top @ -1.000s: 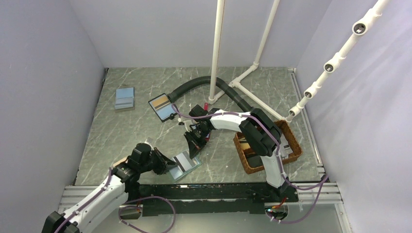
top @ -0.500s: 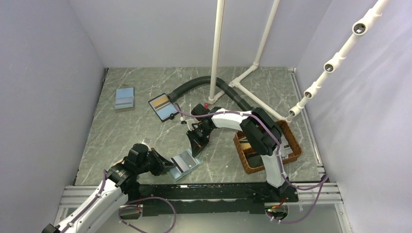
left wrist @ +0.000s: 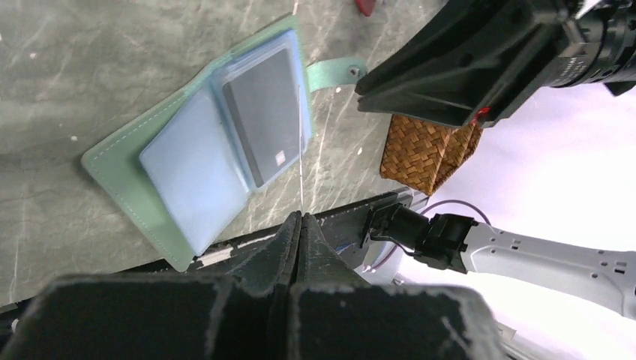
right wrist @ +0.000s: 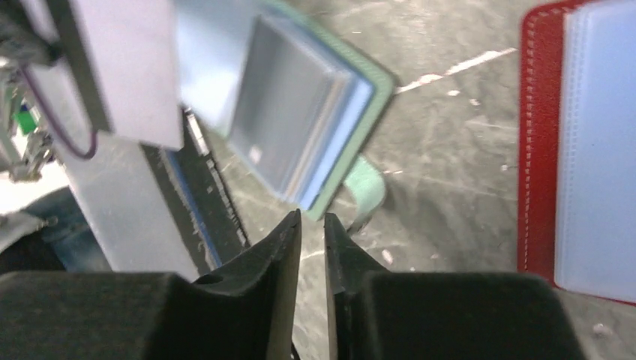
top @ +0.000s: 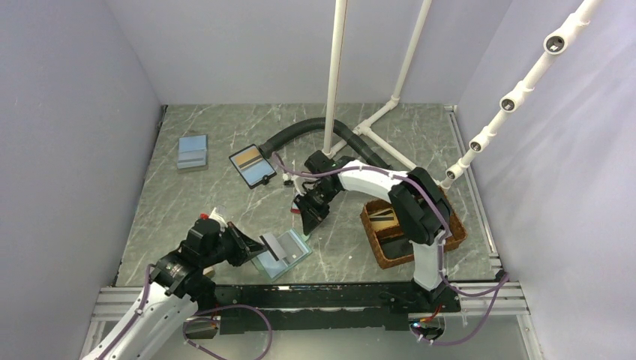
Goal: Take the credit cards out of the card holder
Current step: Remove the credit card from the card holder, then place the credit card in the storage box.
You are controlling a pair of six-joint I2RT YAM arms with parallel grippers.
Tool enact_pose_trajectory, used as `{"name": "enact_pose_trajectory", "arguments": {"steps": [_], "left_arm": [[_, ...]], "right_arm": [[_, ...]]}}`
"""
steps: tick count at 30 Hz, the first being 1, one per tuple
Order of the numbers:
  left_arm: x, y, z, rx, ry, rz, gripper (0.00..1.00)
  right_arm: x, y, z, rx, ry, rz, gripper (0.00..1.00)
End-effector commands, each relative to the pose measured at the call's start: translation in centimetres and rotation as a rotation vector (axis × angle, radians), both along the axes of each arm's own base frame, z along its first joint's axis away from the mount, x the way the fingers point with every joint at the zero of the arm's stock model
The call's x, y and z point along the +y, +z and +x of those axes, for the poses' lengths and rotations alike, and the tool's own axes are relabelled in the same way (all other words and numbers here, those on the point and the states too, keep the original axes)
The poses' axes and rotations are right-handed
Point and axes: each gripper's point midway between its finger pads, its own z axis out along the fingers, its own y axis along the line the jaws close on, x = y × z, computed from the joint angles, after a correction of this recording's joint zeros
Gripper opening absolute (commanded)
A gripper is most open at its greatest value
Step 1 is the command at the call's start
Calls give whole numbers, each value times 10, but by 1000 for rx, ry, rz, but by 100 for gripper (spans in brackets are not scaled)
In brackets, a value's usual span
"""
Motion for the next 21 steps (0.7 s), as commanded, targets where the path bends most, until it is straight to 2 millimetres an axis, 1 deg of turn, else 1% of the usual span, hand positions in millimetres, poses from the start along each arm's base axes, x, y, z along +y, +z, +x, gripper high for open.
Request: {"name": "enact_pose_trajectory", "arguments": {"steps": [1, 3, 6, 9, 12, 14, 15, 17, 19, 21], "left_arm": [[1, 37, 12, -200, -47, 21, 0], [-1, 52, 16, -305, -86, 38, 0], [-8, 74, 25, -455, -139, 32, 0], [-20, 93, 35, -586, -195, 8, 0], [-33, 111, 46, -690, -232, -21, 0], [-38, 121, 51, -735, -250, -32, 0], [-41, 121, 53, -736, -261, -33, 0], [-47, 133, 56, -779, -277, -54, 0], [-51, 139, 59, -799, -287, -76, 0], [-56, 142, 62, -808, -294, -95, 0]], "right_arm": [[-2, 66, -10, -17, 193, 255, 28], [-6, 85, -8, -9, 215, 328, 38], [-10, 112, -4, -3, 213, 401, 51], [-7, 133, -3, -3, 212, 444, 61], [-3, 147, -1, 4, 200, 476, 64], [-5, 153, 7, -9, 179, 485, 66], [-7, 157, 12, -18, 169, 490, 66], [-12, 164, 22, -32, 143, 501, 67], [-16, 169, 28, -42, 129, 513, 68], [-17, 171, 29, -54, 128, 517, 69]]}}
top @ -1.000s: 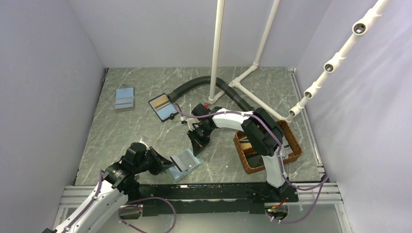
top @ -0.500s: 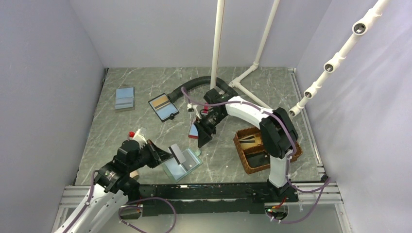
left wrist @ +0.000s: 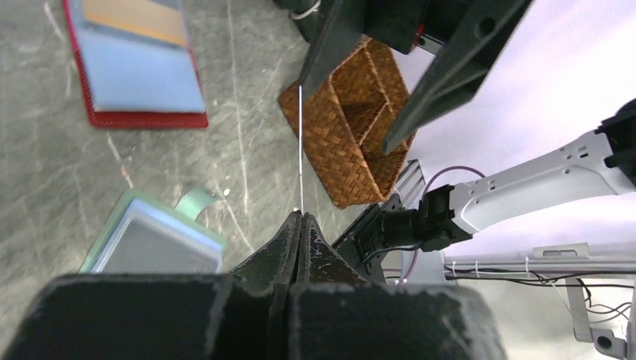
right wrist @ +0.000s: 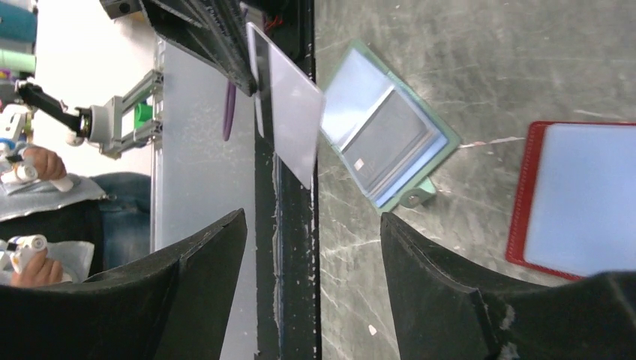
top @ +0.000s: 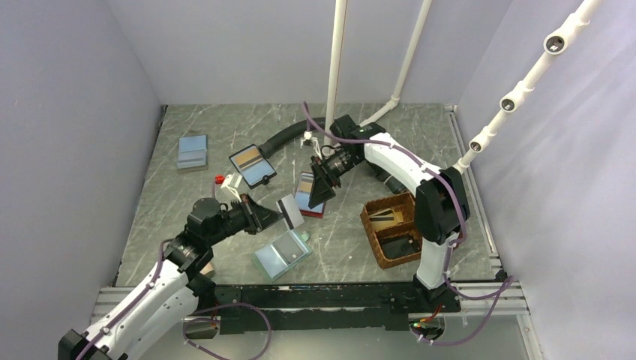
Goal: Take the credit cards out of the card holder
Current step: Place the credit card in the storage box.
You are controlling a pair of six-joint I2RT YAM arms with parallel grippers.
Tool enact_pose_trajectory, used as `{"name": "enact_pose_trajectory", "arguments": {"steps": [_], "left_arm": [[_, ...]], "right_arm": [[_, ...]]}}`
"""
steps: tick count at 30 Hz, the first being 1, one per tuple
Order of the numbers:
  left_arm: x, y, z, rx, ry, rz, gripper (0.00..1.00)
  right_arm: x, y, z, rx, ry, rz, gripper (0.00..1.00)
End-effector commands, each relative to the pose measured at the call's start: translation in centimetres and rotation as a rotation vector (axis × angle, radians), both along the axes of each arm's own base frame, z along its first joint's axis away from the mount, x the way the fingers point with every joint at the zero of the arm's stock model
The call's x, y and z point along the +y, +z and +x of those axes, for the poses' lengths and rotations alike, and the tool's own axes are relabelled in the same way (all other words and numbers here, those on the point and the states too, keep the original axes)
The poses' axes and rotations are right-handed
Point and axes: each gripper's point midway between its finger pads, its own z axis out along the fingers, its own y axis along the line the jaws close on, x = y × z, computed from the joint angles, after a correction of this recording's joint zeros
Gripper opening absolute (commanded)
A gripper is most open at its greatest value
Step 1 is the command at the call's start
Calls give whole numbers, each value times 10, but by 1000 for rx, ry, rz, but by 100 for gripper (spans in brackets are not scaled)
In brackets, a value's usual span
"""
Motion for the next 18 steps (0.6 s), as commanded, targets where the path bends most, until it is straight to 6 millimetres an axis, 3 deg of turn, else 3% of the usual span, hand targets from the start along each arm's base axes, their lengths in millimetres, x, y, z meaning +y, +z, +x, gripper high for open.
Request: {"name": "enact_pose_trajectory", "arguments": {"steps": [1, 11, 18], "left_arm": [[-14, 59, 7, -206, -69, -105, 0], [-29, 70, 10, -223, -132, -181, 0], [-33, 75, 11, -229, -146, -213, 0]], "right_arm": [[-4, 36, 4, -66, -4, 92, 69], [-2, 49, 8, -87, -7, 113, 68], [0, 62, 4, -68, 11, 163, 61]]}}
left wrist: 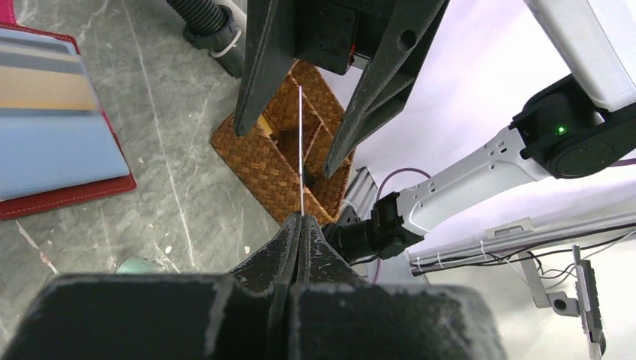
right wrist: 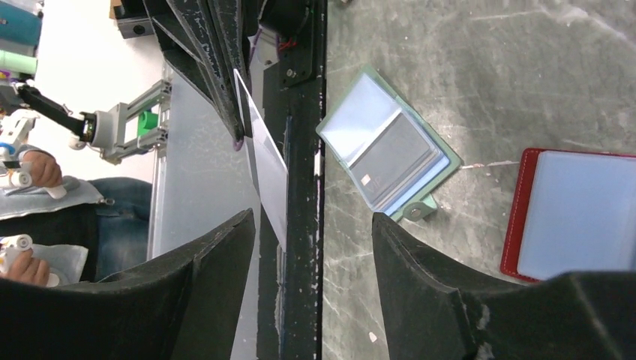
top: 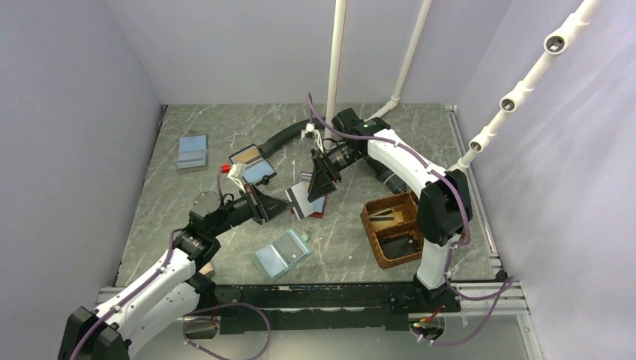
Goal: Take the credit cards out of the card holder
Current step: Place the credit card in the storage box.
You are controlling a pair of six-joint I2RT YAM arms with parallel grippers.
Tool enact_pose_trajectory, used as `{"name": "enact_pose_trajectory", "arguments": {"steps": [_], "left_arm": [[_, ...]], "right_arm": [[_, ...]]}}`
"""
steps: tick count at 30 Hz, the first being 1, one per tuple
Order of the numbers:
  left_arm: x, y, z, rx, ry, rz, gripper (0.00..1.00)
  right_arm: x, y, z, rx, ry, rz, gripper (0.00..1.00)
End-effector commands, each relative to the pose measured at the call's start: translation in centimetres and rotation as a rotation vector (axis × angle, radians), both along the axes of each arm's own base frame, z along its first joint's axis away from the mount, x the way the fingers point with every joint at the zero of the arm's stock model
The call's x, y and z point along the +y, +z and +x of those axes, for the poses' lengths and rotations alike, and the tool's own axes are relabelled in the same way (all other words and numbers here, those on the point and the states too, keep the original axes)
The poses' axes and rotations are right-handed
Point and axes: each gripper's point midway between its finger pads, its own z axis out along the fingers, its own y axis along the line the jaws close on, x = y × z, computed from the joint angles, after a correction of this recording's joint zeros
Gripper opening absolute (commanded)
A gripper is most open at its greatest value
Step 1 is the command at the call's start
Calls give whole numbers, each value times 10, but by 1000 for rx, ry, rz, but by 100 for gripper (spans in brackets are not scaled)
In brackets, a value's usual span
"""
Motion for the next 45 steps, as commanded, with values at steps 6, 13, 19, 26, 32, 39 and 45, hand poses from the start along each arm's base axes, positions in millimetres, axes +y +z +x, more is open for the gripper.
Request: {"name": "enact_pose_trajectory", "arguments": {"steps": [6, 13, 19, 26, 32, 39, 45], "left_arm": [[-5, 35, -1, -101, -37, -91, 0], [-5, 30, 5, -75, -14, -65, 1], [3, 29, 7, -50, 36, -25, 31], [33, 2, 4, 74, 179, 154, 86], [71, -9, -2, 130, 352, 236, 100], [81, -29, -7, 182, 388, 261, 99], [73, -44, -4, 213, 346, 316, 99]], "right_arm": [[2, 46, -16, -16, 48, 150, 38], [-3, 57, -27, -24, 78, 197, 0], [-15, 44, -29, -100, 66, 117, 0], [-61, 24, -31, -340, 125, -56, 0], [-125, 11, -17, -371, -22, -204, 0], [-214, -18, -7, -385, -272, -463, 0], [-266, -39, -4, -380, -423, -658, 0]]}}
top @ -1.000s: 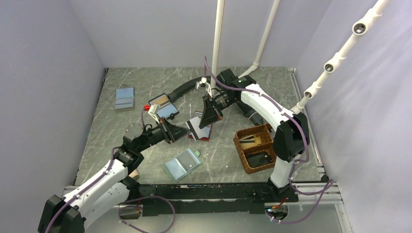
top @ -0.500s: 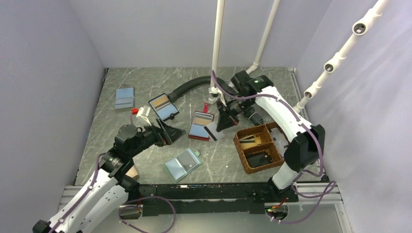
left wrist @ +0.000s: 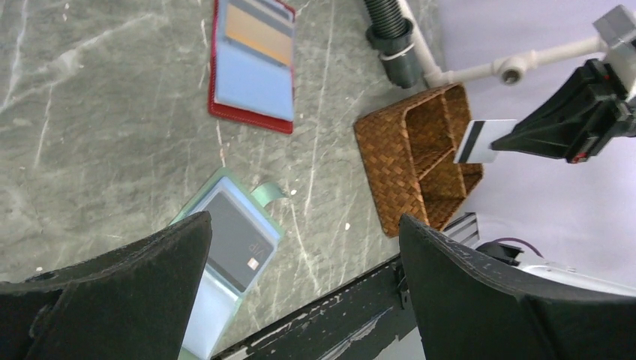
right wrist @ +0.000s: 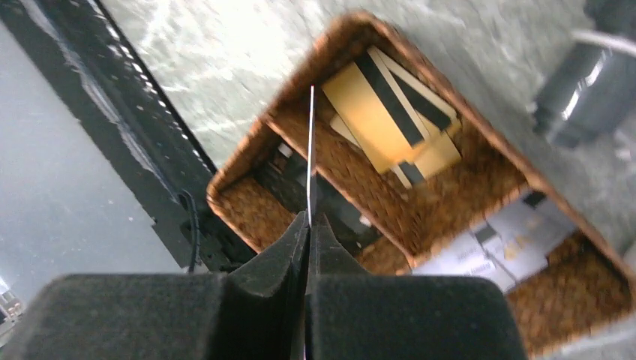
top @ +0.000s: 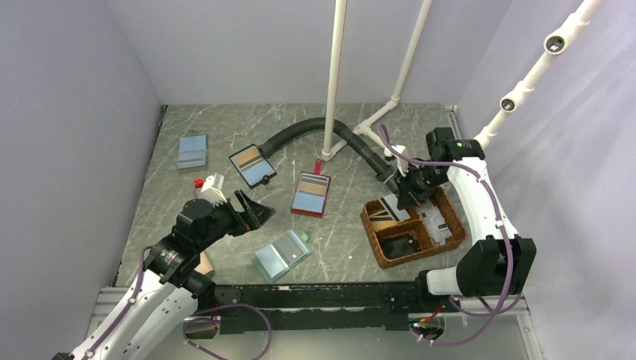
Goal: Take the credit cards out of the card holder
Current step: Place the credit card in the storage box.
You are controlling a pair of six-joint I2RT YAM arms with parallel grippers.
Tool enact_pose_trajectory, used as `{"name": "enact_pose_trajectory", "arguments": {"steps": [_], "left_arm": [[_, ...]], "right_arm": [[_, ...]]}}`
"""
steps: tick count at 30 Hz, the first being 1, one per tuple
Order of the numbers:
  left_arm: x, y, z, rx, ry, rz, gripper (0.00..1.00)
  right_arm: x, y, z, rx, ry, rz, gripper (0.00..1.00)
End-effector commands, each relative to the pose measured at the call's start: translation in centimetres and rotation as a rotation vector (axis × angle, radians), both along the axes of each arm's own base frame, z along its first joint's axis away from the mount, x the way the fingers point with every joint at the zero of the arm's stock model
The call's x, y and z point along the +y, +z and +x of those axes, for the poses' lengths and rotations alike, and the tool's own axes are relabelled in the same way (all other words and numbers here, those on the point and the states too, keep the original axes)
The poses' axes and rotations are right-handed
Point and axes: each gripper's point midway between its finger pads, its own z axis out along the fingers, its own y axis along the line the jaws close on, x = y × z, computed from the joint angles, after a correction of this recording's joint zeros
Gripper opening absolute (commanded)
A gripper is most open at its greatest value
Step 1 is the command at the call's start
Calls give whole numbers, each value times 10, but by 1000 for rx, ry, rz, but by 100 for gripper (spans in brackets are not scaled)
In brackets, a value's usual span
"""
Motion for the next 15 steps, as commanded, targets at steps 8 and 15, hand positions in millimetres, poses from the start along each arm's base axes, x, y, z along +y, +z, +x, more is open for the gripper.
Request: {"name": "enact_pose_trajectory", "arguments": {"steps": [8, 15], "left_arm": [[-13, -26, 7, 68, -73, 67, 100], [-17, -35, 5, 80, -81, 30, 100]], "right_arm": [[-89, -17, 21, -96, -302, -305, 0], [-116, -23, 25, -105, -419, -397, 0]]}}
